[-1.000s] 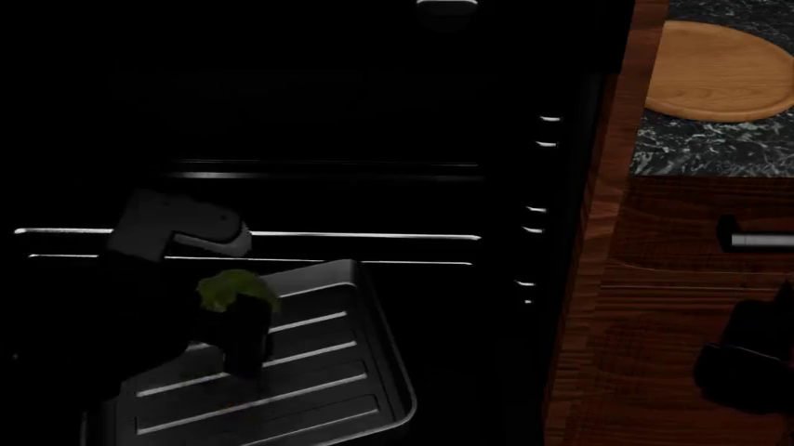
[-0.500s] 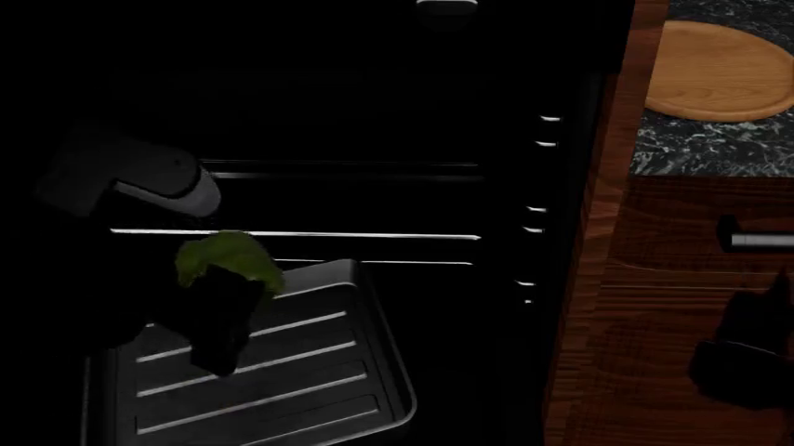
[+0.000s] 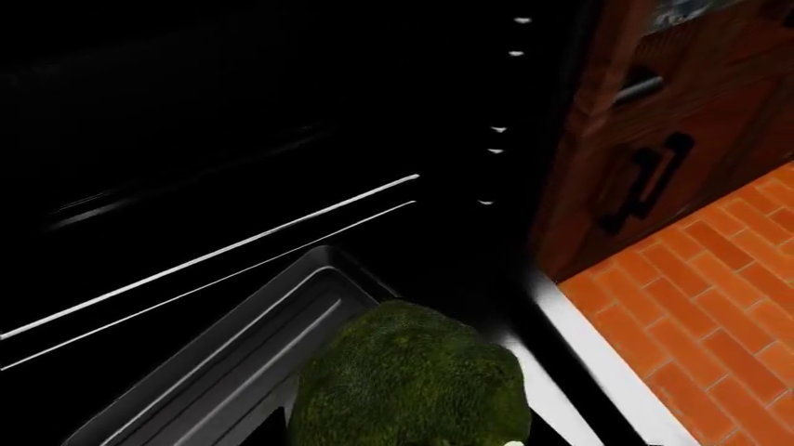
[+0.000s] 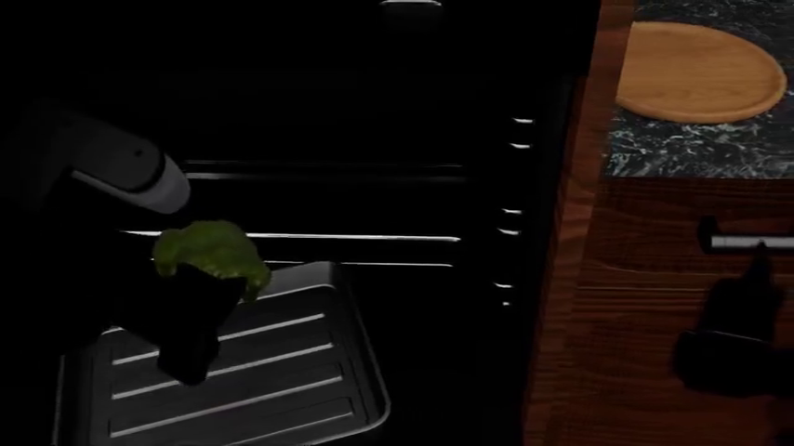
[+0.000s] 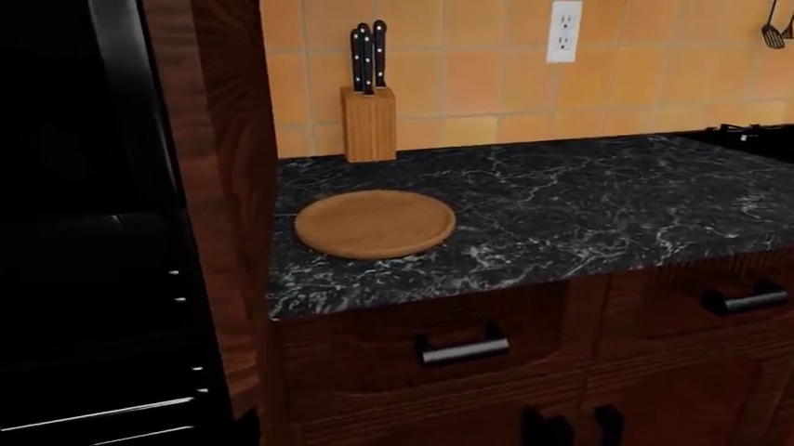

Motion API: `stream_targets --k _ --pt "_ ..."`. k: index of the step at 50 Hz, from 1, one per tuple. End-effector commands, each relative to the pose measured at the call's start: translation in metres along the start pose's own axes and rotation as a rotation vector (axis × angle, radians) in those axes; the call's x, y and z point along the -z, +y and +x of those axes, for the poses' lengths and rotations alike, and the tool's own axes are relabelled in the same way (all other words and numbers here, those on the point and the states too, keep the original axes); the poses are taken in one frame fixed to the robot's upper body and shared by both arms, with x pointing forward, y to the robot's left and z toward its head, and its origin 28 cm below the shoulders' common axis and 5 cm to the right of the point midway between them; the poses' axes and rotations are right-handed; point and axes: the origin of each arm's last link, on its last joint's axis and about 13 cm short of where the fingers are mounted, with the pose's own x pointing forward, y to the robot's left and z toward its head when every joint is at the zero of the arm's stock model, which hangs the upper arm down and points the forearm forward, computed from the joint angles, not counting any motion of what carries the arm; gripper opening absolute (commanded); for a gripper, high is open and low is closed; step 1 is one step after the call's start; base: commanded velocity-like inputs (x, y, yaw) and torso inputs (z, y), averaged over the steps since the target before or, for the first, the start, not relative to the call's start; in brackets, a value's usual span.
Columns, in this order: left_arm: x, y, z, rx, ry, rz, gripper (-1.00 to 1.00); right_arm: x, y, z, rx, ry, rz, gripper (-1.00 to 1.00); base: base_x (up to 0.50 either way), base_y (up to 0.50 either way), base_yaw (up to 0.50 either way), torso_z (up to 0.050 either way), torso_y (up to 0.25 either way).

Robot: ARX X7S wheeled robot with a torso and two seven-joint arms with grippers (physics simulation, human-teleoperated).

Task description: Pick the broccoli from the oven and place it on the plate on the counter.

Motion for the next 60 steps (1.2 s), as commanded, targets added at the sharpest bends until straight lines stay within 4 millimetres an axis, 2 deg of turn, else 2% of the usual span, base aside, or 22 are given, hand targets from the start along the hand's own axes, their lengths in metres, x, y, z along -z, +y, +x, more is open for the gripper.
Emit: stream_targets --k 1,12,60 --pt "-0.0021 -0.0030 -0.0005 -0.016 -0.019 0.011 -1.00 0.0028 -0.0029 0.0017 -0.021 -0.028 0.018 1.00 0.18 -0.33 0.00 0.000 0.000" --pt "-0.0017 -0.0029 0.0016 -0.018 -0.014 0.020 -1.00 0.0043 -0.0029 0.0032 -0.020 -0.021 0.028 1.00 0.17 -0.34 0.00 0.000 0.001" --pt "0.0042 -0.0026 0.0035 -0.014 -0.006 0.040 -1.00 0.0022 -0.0014 0.0009 -0.025 -0.033 0.032 1.00 0.00 -0.42 0.00 0.000 0.001"
